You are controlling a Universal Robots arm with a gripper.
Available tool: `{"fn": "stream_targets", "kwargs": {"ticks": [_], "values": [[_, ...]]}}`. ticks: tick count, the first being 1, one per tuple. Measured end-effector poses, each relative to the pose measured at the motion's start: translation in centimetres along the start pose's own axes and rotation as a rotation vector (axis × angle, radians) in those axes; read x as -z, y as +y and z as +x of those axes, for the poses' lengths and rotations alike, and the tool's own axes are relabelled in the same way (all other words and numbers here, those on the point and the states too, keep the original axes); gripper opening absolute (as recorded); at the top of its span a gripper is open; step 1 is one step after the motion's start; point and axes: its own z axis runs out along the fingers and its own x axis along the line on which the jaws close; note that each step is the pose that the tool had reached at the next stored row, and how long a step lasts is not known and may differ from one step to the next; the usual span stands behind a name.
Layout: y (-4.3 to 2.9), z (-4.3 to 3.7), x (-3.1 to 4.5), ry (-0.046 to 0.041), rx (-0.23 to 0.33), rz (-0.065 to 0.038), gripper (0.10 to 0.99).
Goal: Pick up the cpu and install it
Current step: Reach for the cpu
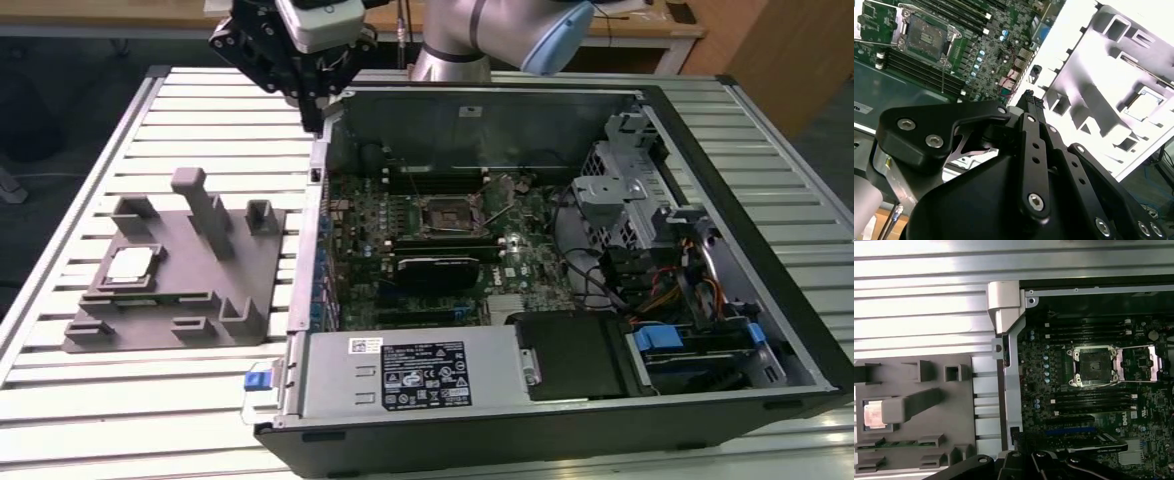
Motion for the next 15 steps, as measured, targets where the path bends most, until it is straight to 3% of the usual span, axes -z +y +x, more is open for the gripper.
{"fn": "stream_targets", "kwargs": {"ticks": [15], "values": [[-0.16, 2.08, 0.06, -0.0005, 0.000, 0.000, 0.106]]}}
